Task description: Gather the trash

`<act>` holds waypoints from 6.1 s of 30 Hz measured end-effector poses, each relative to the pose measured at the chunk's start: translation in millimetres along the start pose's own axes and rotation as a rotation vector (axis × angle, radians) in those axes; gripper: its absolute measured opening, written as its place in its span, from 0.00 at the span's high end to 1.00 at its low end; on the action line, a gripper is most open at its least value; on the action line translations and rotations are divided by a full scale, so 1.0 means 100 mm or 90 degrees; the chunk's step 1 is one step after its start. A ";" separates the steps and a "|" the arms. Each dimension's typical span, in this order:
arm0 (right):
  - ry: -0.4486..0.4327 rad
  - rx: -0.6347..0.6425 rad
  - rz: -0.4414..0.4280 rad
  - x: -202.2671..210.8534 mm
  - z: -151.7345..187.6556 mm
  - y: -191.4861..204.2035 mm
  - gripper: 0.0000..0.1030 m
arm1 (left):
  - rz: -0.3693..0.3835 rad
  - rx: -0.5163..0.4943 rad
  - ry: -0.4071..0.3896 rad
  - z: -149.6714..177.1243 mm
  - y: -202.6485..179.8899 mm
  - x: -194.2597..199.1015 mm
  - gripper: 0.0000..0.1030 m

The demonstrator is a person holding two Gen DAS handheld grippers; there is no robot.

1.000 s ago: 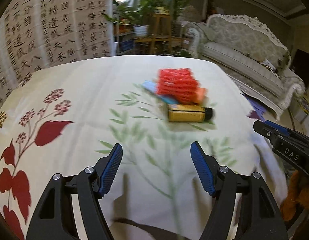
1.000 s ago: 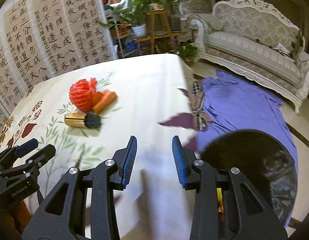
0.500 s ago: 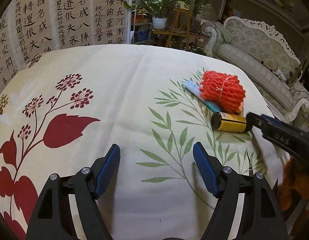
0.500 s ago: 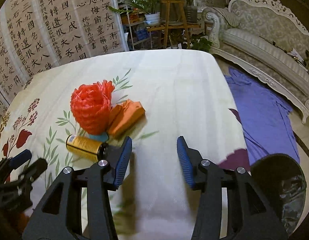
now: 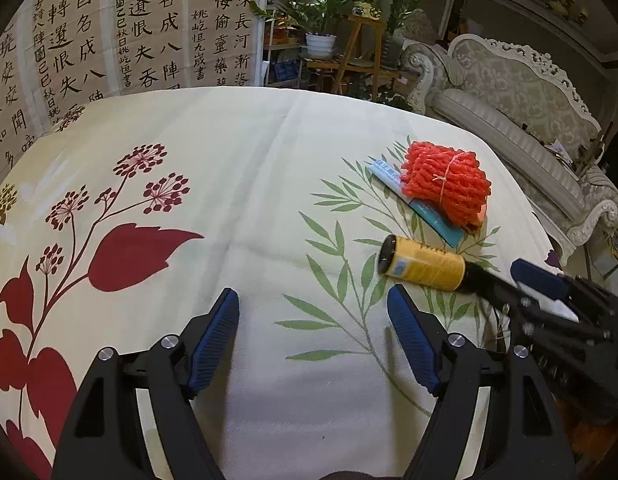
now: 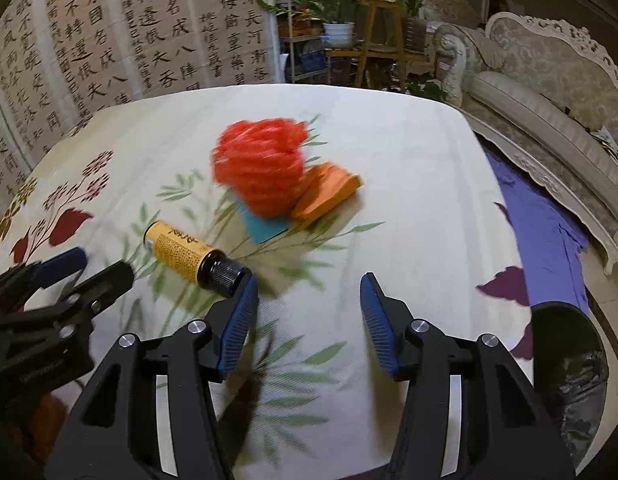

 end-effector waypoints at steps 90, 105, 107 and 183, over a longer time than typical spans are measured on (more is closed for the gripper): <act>-0.058 -0.014 0.063 0.24 -0.12 -0.14 0.47 | -0.080 -0.043 -0.028 -0.26 0.34 -0.12 0.76; -0.053 0.039 0.050 -0.15 -0.63 0.14 0.51 | -0.065 -0.034 -0.033 -0.28 0.37 -0.12 0.76; -0.046 0.043 0.048 -0.18 -0.62 0.16 0.60 | -0.059 -0.029 -0.032 -0.28 0.38 -0.12 0.76; -0.075 -0.262 0.285 1.41 1.89 -1.95 0.47 | 0.183 -0.272 -0.029 0.98 -2.55 0.22 0.44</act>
Point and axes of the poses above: each gripper's, at about its wrist camera, not at the fingertips, and x roughly against the way its jaws point, y to its left, z to its underside, the point moved 3 cm from there along -x, roughly the way its jaws point, and after that the axes turned 12 degrees about x, right-handed, at the moved point
